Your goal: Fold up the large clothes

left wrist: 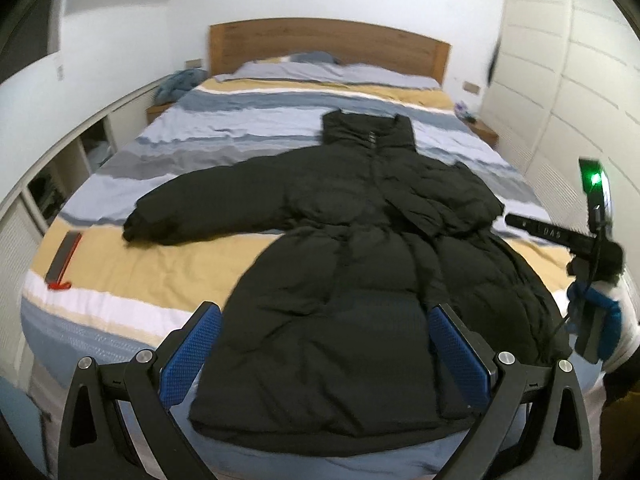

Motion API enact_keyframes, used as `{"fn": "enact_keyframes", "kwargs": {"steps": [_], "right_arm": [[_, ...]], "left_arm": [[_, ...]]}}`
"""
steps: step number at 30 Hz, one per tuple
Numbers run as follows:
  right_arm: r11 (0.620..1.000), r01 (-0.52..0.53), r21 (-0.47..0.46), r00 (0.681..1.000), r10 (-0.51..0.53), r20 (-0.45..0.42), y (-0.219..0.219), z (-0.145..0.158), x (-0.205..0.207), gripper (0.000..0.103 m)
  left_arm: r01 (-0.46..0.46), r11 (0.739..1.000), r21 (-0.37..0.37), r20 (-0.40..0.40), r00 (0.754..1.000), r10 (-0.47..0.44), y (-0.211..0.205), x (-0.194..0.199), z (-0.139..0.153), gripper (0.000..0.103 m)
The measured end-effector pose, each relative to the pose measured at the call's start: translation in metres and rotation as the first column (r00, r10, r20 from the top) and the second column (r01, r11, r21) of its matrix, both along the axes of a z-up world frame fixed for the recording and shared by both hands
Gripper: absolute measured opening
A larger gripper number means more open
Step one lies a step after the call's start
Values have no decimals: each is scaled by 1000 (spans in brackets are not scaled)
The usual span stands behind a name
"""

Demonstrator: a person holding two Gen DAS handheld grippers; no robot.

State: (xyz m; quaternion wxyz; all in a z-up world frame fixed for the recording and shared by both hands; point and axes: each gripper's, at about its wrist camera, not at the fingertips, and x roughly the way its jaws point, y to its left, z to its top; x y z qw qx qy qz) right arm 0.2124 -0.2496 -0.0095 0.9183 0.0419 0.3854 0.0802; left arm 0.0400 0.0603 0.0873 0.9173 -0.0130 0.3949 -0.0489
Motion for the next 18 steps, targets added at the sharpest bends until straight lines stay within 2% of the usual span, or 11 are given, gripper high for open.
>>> {"fn": "enact_keyframes", "kwargs": {"steps": [4,9,13,18], "right_arm": [[999,24,-35,999,-23,30,-21,16,-3,58],[997,60,-39,997,-58,50,-52,26,13,58],[995,83,-52,996,-81,47,-74,25,41,58],[995,84,-48,996,-82,38,-92,14,87,58]], "left_arm": [[55,997,44,-1,998,-55,-34,15,4,102],[78,993,89,3,997,-79,-68,45,4,102],[81,992,95,-36,996,-78,-94,93,-10,102],[90,990,106,-68,994,-83,-131,170,-34,102]]}}
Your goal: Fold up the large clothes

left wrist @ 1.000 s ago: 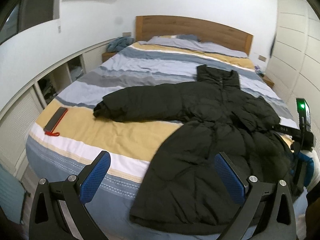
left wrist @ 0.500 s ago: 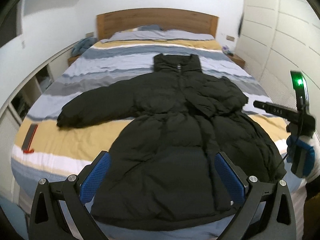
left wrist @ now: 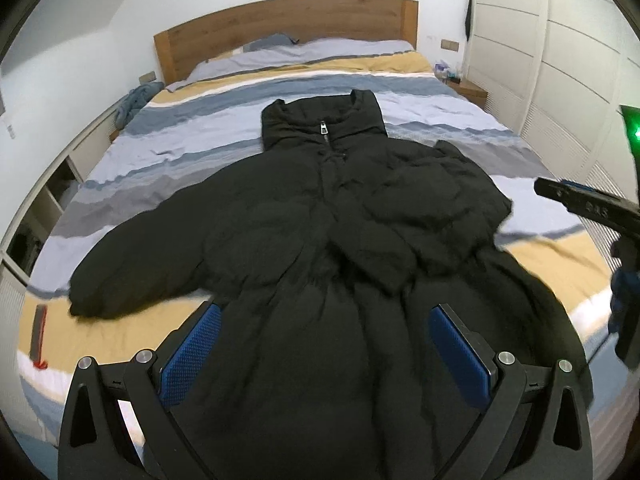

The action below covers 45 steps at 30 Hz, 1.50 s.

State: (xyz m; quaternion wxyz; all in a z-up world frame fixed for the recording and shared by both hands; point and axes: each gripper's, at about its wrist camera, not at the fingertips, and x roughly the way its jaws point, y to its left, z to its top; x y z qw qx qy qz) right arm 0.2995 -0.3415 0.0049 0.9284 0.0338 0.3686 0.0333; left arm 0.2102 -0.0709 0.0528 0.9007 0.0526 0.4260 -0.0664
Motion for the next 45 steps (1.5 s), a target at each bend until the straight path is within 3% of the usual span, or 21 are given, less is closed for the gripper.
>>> {"fn": "enact_keyframes", "kwargs": {"steps": [6,10,17,19,25,30,34,39,45], "right_arm": [[999,-42,15,999,42,-5,2,-23,64,58],[998,-61,31,998,62,-25,9,-49,96,58],[993,-100,63,991,105,-83,20,-103,121,58],[992,-115,55,989,119,-85,26,-113,122,58],[991,-127,45,986,131,-103,21,-124,115,58],[998,-42,-41,995,38,-90,5,-106,97,58],[997,-69,-20,996,68,-60,15,-90,83,58],[994,-105,8,987,105,-123,35,-110,79,58],[998,-47,37,983,52,-175,27,-120,55,58]], "left_arm": [[-34,998,-56,13,999,34,-37,84,-27,102],[-68,995,-69,-17,998,67,-57,133,-66,102],[-148,988,53,-112,982,153,-49,157,-136,102],[-177,983,42,-143,973,182,-33,157,-147,103],[-220,973,75,-141,963,229,-10,143,-141,103],[-229,972,54,-28,973,231,-12,129,-111,102],[-169,985,25,-30,985,170,-25,131,-104,102],[-111,987,113,-128,984,125,-38,129,-135,102],[-144,984,103,-35,988,148,-16,93,-107,102]]}}
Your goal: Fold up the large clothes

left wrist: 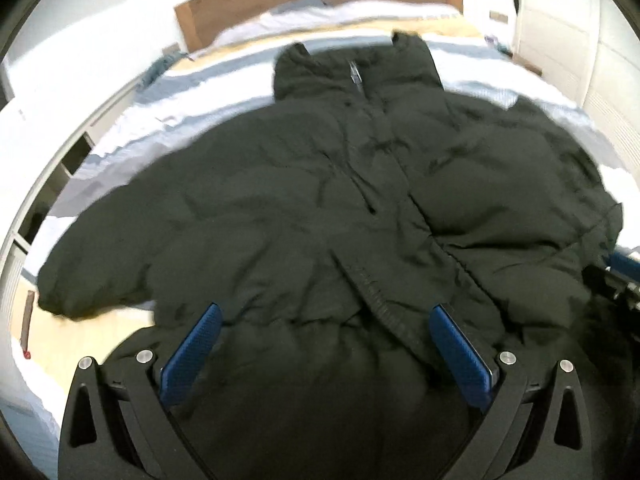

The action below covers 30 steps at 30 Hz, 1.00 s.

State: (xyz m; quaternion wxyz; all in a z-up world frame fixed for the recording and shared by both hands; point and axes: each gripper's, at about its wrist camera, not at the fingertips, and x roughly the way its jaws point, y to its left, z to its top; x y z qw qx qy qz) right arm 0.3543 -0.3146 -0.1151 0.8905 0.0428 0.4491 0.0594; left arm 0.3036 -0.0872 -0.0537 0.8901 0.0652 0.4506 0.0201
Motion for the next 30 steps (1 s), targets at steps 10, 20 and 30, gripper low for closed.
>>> {"fn": "enact_keyframes", "kwargs": {"steps": [10,20,30], "right_arm": [[999,34,5,998,-34,56,8,45,-81,58],[996,88,34,988,-92,127,36,91,-169,58],[995,100,24,983,-102,152,71,116,-219,58]], "left_arm": [[-26,999,-38,188,982,32,38,-90,64,102],[24,993,-113,270,963,7,87,-170,110,102],[32,979,-204,298,954,31,143,-218,128,102]]}}
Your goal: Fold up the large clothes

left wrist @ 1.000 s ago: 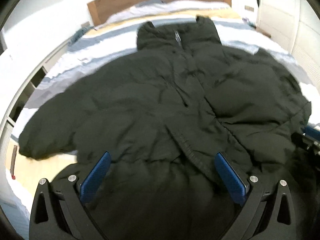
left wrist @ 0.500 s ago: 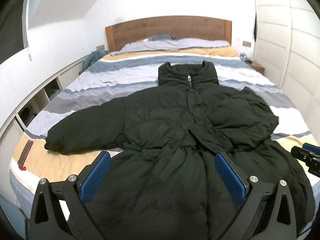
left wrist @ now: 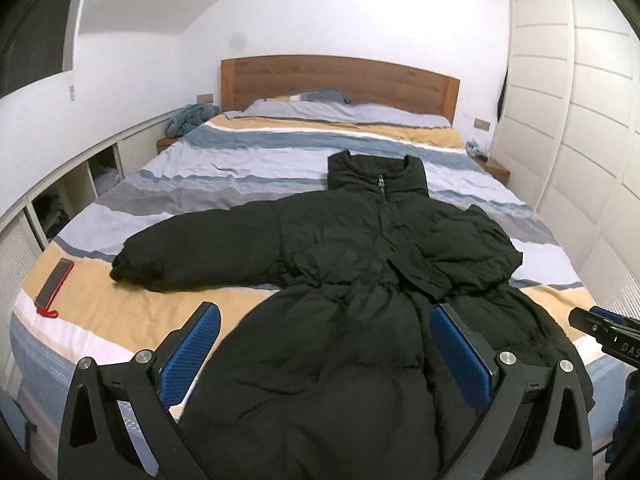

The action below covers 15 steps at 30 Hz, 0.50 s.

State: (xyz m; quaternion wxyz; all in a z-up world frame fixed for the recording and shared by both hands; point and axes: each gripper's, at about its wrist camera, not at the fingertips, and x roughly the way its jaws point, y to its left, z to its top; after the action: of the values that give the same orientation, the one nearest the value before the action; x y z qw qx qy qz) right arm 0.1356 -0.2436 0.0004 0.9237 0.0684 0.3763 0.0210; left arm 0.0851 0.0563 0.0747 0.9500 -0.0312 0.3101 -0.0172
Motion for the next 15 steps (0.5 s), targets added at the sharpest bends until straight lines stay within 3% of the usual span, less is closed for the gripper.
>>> {"fn": "enact_keyframes", "kwargs": {"steps": [15], "right_arm": [[998,48,-34,999,-48,-7,14,8,-26,58]], "left_arm": [[-74,994,-86,-29,997,72,62,-2,-16,102]]}}
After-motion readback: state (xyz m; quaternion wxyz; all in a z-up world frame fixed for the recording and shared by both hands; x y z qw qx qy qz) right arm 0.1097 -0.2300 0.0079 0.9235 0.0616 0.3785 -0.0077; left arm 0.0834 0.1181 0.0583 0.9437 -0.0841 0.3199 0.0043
